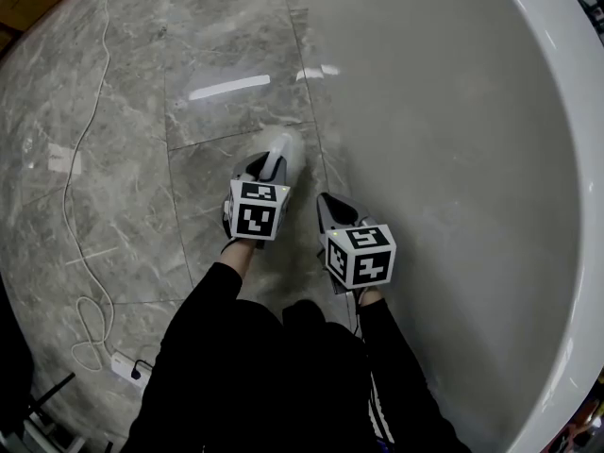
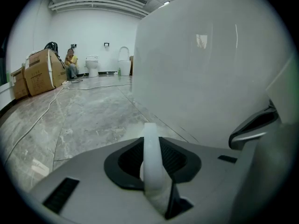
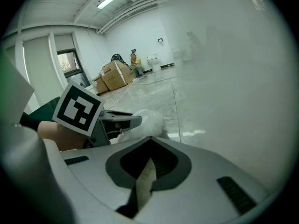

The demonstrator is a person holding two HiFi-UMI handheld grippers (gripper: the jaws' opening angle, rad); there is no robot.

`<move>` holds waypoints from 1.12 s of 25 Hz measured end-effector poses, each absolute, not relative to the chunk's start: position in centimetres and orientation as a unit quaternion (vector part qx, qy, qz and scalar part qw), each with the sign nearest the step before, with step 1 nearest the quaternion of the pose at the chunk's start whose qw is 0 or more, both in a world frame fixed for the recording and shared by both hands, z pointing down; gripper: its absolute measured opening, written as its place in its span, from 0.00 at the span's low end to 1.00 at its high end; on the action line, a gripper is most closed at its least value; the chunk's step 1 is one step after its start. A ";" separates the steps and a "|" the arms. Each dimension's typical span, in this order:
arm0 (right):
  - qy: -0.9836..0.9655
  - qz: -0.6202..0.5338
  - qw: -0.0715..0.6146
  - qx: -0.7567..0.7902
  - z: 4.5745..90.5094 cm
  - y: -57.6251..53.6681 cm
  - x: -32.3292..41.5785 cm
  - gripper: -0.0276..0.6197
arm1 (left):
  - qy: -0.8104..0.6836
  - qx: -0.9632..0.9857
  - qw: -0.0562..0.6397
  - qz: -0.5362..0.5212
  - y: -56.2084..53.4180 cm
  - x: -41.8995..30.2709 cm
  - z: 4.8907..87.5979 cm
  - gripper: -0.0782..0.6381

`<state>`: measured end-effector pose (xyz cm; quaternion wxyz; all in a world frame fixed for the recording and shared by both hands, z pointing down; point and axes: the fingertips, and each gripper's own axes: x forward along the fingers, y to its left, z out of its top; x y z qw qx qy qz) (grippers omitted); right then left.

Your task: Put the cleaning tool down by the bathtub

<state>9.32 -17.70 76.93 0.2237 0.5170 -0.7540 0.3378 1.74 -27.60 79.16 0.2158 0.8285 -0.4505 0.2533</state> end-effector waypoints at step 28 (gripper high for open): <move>-0.747 0.343 0.253 0.510 79.6 -16.9 9.4 0.04 | -0.428 0.829 0.216 0.289 -27.5 3.0 84.0 0.25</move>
